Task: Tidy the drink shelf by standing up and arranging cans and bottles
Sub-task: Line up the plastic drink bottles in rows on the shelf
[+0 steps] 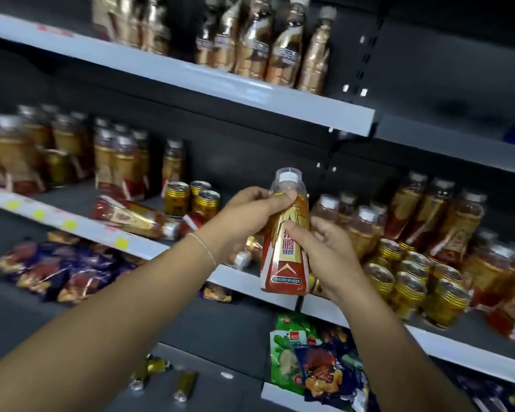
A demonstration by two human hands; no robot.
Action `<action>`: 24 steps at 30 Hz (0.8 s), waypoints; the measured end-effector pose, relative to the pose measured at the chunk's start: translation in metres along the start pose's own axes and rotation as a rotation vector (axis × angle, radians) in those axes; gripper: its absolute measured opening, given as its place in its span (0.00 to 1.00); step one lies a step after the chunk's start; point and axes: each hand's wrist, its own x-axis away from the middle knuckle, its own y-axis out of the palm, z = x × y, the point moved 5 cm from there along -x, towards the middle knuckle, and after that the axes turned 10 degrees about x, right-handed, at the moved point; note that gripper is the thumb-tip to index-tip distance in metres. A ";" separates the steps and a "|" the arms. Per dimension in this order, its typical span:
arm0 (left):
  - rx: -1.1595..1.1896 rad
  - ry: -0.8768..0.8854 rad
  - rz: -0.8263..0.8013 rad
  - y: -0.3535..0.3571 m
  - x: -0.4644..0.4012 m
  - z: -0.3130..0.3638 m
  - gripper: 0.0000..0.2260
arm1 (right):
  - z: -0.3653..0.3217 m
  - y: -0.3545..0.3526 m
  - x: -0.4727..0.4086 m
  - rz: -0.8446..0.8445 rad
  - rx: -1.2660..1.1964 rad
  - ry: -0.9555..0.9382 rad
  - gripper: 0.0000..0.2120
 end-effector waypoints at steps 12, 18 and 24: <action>-0.088 0.119 0.304 -0.186 0.060 0.055 0.22 | -0.029 0.194 -0.021 -0.377 -0.042 -0.019 0.15; -0.100 0.151 0.422 -0.253 0.071 0.064 0.20 | -0.033 0.266 -0.041 -0.481 0.055 -0.030 0.20; -0.187 0.173 0.510 -0.318 0.061 0.073 0.22 | -0.029 0.334 -0.079 -0.550 0.153 -0.048 0.30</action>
